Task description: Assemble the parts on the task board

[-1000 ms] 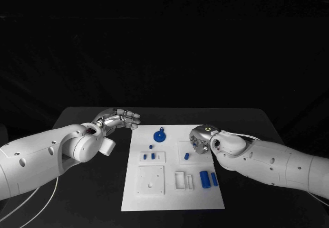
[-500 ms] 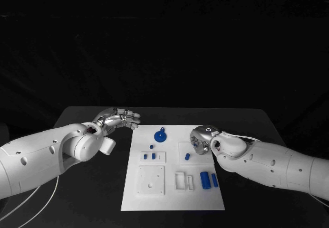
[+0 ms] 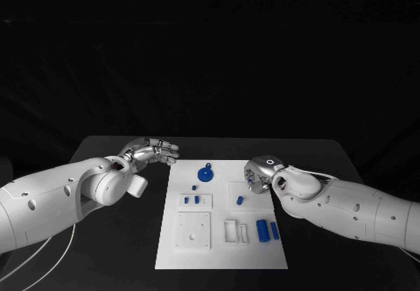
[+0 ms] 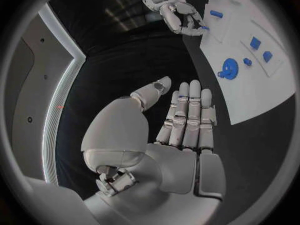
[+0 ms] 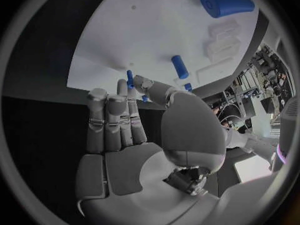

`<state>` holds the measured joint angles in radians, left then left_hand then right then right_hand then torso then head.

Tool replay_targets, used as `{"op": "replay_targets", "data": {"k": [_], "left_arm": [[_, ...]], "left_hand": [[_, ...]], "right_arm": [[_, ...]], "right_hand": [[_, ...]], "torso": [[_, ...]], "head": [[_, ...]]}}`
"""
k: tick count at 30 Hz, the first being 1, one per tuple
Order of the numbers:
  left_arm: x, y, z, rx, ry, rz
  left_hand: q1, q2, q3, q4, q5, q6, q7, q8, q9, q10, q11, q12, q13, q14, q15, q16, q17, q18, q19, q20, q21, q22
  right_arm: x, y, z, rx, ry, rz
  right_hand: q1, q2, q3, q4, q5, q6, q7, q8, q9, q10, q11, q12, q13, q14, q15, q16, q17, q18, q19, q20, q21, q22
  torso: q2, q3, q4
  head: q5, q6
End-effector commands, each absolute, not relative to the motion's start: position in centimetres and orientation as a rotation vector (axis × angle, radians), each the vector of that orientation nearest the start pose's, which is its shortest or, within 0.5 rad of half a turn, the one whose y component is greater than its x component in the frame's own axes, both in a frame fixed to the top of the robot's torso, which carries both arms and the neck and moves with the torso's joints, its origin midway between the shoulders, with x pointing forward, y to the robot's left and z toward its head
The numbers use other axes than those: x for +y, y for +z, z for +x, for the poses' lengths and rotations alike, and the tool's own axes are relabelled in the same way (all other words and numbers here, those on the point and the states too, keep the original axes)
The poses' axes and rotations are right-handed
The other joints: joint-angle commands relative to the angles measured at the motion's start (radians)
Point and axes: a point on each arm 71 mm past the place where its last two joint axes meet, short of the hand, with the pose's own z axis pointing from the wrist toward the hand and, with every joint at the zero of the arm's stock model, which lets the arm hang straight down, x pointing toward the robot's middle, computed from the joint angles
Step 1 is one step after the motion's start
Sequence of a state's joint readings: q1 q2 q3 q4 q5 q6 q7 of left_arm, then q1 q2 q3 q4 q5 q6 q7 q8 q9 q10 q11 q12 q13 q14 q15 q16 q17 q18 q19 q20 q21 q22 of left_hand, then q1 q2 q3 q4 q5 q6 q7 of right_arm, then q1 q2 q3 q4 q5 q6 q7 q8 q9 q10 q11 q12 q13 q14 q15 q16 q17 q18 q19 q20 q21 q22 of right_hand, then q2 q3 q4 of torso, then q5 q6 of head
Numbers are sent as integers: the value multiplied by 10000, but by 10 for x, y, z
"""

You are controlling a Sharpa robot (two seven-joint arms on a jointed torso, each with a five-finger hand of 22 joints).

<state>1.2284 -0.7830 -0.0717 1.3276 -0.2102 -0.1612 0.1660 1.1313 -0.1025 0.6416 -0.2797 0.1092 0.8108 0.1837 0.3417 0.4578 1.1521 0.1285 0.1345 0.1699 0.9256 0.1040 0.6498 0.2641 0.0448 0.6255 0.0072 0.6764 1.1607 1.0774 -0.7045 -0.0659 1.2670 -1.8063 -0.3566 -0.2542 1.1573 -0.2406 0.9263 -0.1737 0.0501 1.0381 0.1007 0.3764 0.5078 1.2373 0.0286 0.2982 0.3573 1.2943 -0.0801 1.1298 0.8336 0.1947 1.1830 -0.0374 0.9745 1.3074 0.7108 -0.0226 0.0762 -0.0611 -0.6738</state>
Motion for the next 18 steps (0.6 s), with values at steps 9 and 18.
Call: {"op": "replay_targets", "data": {"k": [9, 18], "left_arm": [[227, -199, 520, 17062, -13555, -9821], [220, -199, 522, 16977, -13615, -9841]], "left_hand": [[-75, 44, -56, 15, 16, -92, -21, 29, -19, -42, -1, -33, 18, 71, -13, -76, 28, -12, 59, -34, -51, 16], [-88, 35, -62, 18, 13, -101, -18, 31, -20, -44, 0, -36, 20, 71, -14, -97, 51, -14, 61, -37, -60, 20]], "right_arm": [[-209, -236, 496, 16167, 4237, -2217], [-159, -225, 478, 15828, 6548, -2079]], "right_hand": [[7, -43, 128, 79, 15, 110, -1, 62, 29, 226, -51, 60, 24, 48, -76, 46, -24, 671, 70, -61, 62, 193], [3, -14, 152, 104, 45, 94, 8, 39, 35, 221, -48, 41, 35, 58, -74, 36, -35, 671, 102, -83, 71, 187]], "torso": [[-5, -17, -1], [-3, 3, 23]], "head": [[76, 14], [389, 86]]}}
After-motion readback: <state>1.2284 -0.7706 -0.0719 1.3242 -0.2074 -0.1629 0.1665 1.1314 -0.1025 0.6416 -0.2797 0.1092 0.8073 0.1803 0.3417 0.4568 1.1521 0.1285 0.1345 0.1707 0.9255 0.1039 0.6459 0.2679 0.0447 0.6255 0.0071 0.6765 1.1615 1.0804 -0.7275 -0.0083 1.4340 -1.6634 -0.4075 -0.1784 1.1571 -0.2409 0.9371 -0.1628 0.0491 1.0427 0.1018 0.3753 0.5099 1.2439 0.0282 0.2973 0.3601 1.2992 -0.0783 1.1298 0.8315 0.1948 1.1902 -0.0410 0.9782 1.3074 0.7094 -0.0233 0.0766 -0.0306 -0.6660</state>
